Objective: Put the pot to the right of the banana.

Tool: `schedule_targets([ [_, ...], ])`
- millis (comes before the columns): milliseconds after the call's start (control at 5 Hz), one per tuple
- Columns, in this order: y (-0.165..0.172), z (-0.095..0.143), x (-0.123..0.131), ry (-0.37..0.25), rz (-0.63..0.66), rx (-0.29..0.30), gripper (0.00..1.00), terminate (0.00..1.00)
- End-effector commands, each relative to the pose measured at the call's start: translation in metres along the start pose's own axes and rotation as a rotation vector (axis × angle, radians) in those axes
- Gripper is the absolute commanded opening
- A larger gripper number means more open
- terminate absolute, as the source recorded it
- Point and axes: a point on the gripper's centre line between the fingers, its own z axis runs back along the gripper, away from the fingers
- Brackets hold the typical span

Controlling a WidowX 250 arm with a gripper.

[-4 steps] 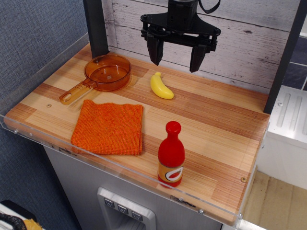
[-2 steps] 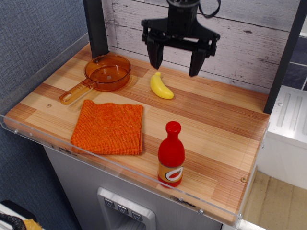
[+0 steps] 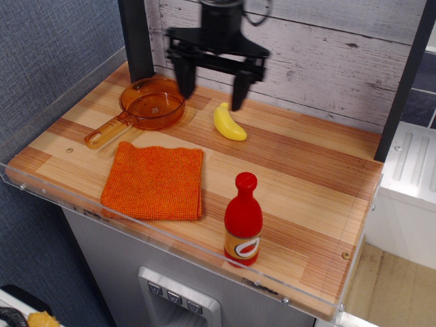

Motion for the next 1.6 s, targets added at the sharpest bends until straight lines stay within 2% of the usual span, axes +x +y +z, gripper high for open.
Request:
schedule_targets([
  [0, 0.055, -0.011, -0.003, 0.024, -0.101, -0.016, 1.00, 0.00],
  [200, 0.077, -0.017, -0.012, 0.013, -0.166, 0.018, 1.00, 0.00],
  [400, 0.099, -0.028, -0.021, 0.053, -0.175, 0.034, 1.00, 0.00],
  [600, 0.111, -0.040, -0.026, 0.001, -0.242, 0.097, 1.00, 0.00],
  [1000, 0.124, -0.059, -0.023, -0.071, -0.298, 0.083, 1.00, 0.00],
  [1400, 0.130, -0.066, -0.017, -0.030, -0.288, 0.009, 1.00, 0.00],
])
